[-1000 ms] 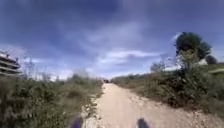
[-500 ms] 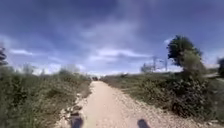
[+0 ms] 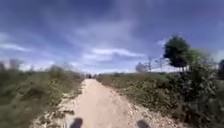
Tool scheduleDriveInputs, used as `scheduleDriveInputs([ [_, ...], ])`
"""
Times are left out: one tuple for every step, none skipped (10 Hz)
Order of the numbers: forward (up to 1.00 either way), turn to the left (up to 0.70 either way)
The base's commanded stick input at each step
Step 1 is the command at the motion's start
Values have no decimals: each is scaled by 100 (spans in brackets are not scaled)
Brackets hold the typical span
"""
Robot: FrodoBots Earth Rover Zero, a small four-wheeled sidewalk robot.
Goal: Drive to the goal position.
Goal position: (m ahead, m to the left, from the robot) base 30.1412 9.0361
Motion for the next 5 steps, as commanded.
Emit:
scheduleDriveInputs([
  [64, 0],
  [61, 11],
  [61, 30],
  [61, 17],
  [65, 0],
])
